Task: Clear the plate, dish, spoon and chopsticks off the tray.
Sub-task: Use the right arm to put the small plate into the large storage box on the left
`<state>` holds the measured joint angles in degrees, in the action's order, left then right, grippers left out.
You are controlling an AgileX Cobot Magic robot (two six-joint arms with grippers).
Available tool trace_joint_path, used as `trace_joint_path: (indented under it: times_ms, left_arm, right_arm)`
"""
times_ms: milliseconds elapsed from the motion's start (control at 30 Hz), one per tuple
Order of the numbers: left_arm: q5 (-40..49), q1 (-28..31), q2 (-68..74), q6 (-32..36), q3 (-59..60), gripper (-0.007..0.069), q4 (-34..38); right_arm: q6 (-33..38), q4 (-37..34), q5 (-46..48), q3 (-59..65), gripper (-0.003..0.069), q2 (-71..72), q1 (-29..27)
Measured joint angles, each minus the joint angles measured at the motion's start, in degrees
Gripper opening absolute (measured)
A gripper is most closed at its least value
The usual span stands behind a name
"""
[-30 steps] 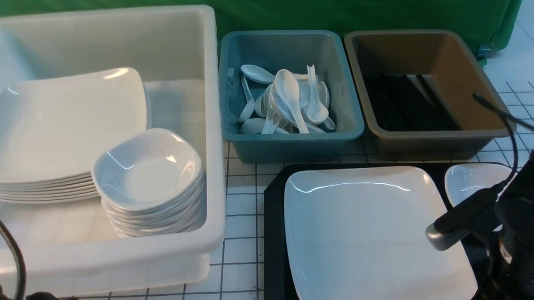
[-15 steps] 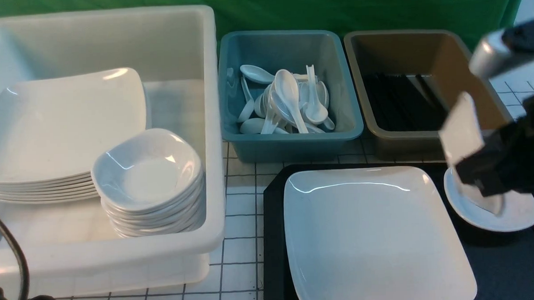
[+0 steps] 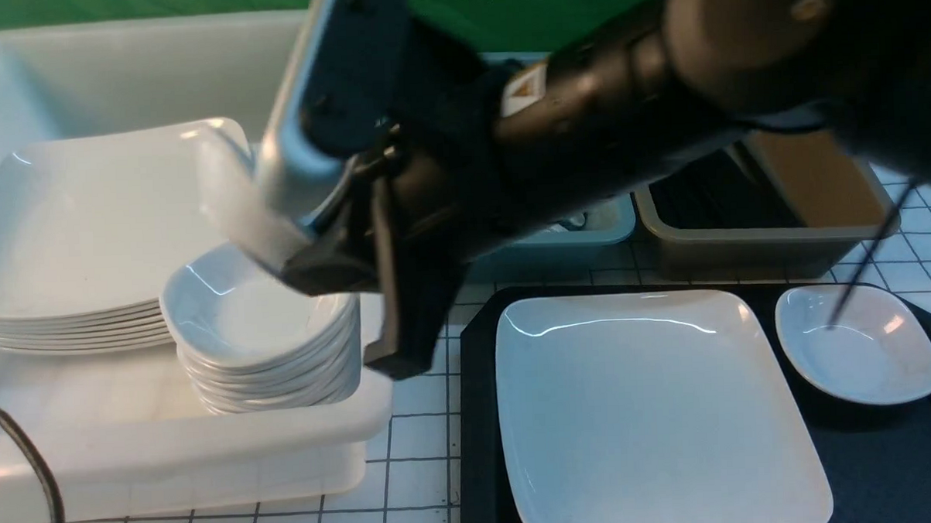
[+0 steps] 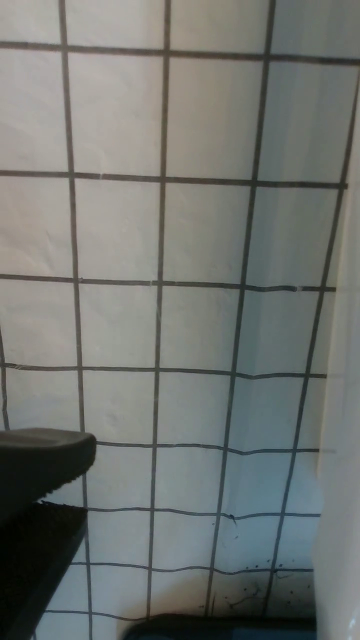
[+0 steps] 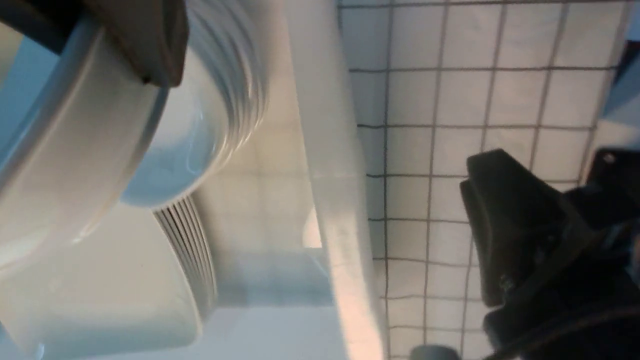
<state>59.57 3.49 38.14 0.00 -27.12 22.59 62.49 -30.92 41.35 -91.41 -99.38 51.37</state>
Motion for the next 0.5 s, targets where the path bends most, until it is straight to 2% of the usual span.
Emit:
trace_joint_path:
  times_ms: [233, 500]
  left_arm:
    - [0.0, 0.0, 0.0, 0.0, 0.0, 0.016, -0.1]
    - [0.0, 0.0, 0.0, 0.0, 0.0, 0.0171, -0.1]
  right_arm:
    - [3.3, 18.2, -7.2, -4.5, 0.0104, -10.4, 4.3]
    - [2.1, 23.0, -13.4, -4.6, 0.0185, -14.1, 4.6]
